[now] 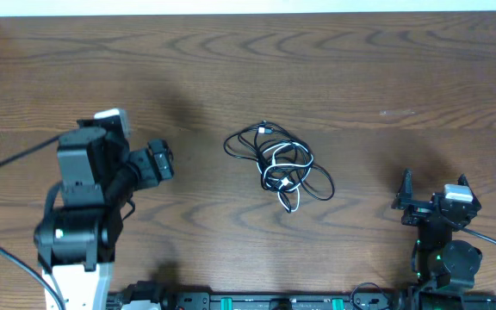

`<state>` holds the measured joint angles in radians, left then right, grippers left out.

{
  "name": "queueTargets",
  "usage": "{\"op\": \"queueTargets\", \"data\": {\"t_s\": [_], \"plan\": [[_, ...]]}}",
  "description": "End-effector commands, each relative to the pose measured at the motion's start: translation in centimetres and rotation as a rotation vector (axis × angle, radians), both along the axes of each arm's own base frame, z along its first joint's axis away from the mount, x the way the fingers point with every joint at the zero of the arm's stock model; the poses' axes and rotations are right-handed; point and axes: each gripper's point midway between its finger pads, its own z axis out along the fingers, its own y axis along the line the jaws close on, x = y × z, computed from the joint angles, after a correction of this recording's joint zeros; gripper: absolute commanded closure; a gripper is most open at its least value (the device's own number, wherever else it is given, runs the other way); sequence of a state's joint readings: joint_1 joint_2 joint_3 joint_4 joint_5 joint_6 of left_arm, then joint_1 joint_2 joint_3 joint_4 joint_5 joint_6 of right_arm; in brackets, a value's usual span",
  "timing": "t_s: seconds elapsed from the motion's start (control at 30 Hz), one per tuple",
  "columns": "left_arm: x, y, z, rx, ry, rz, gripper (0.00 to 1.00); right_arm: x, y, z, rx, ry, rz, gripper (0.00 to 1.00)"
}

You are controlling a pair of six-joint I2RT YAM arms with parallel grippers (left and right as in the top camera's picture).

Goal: Untangle cables
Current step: 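Move the left gripper forward over the tangled black and white cables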

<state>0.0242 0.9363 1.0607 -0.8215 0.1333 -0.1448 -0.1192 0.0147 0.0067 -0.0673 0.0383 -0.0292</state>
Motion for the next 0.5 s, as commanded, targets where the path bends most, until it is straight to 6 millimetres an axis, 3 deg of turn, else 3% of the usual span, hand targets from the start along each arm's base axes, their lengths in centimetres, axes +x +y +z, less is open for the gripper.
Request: {"op": "queueTargets", "data": {"t_s": [0.0,0.27,0.47], "plan": [[0.9,-1.3,1.4,0.022,0.001,-0.082,0.06,0.0,0.3,0.0,0.013,-0.004,0.007,0.01],[2.9,-5.8,0.6,0.039,0.080,-0.239,0.06,0.0,0.3,0.0,0.013,-0.004,0.007,0.01],[3.6,-9.1,-2.2,0.050,0.171,-0.336,0.06,0.0,0.3,0.0,0.013,-0.005,0.007,0.01]]}}
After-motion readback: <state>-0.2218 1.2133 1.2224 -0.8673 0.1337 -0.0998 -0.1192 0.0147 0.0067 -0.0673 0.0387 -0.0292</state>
